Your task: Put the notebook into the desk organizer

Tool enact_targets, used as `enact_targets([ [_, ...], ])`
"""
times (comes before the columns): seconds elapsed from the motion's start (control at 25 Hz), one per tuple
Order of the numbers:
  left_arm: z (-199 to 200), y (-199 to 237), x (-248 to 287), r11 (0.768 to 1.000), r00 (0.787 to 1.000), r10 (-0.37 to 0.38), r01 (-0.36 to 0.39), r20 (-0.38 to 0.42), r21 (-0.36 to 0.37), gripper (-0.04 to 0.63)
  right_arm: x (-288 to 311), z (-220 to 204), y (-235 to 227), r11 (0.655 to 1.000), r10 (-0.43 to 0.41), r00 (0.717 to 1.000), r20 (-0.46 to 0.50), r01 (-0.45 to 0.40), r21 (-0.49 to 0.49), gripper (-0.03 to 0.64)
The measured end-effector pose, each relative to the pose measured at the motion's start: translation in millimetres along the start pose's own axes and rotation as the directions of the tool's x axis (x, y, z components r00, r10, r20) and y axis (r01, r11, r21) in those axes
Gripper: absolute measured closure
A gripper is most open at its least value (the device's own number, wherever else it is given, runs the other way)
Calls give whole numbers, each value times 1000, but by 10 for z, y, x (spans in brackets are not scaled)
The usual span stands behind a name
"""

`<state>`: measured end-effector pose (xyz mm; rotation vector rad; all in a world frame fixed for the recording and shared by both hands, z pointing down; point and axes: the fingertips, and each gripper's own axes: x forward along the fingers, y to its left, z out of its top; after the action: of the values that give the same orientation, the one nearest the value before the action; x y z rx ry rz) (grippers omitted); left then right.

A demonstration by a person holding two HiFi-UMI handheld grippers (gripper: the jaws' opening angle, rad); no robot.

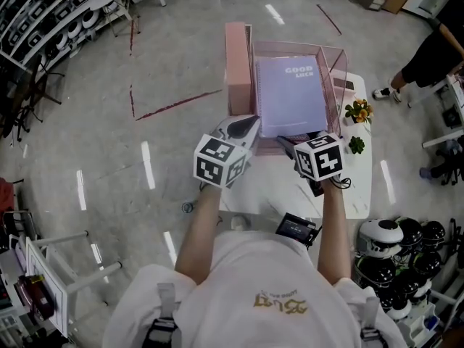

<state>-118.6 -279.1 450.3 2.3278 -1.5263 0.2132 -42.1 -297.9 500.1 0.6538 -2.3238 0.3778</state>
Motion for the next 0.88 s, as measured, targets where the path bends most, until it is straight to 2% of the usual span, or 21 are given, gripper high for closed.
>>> enact_targets([
  [0.08, 5, 19, -6, 1000, 1000, 16, -16, 9, -6, 578, -5, 14, -26, 998, -68, 997, 23, 68, 4, 276],
  [0.2, 4, 42, -21, 1000, 999, 26, -25, 20, -18, 579, -39, 10, -31, 994, -101, 993, 62, 98, 44, 266],
  [0.28, 13, 21, -50, 1000, 999, 23, -23, 23, -18, 578, -56, -12, -15, 993, -82, 995, 63, 76, 89, 259],
  [0.4, 39, -38, -110, 1000, 999, 13, -12, 34, -22, 579, -91, 42, -31, 979, -26, 997, 74, 10, 206, 279],
  [0.56, 24, -46, -173, 999, 999, 22, -19, 50, -48, 579, -160, 34, -104, 957, -25, 994, 109, -7, 291, 266],
  [0.68, -13, -47, -177, 997, 999, 25, -21, 49, -73, 579, -199, -4, -65, 919, 8, 988, 156, -68, 389, 244],
  [0.72, -17, -32, -179, 997, 998, 26, -22, 50, -79, 578, -185, -15, -78, 914, -1, 988, 155, -62, 401, 246],
  [0.76, -16, -7, -188, 996, 998, 29, -25, 51, -85, 579, -161, -22, -95, 918, -19, 989, 145, -40, 395, 272],
  [0.88, -37, 28, -252, 995, 998, 42, -38, 45, -95, 580, -200, -43, -39, 931, -58, 989, 137, 4, 364, 287],
])
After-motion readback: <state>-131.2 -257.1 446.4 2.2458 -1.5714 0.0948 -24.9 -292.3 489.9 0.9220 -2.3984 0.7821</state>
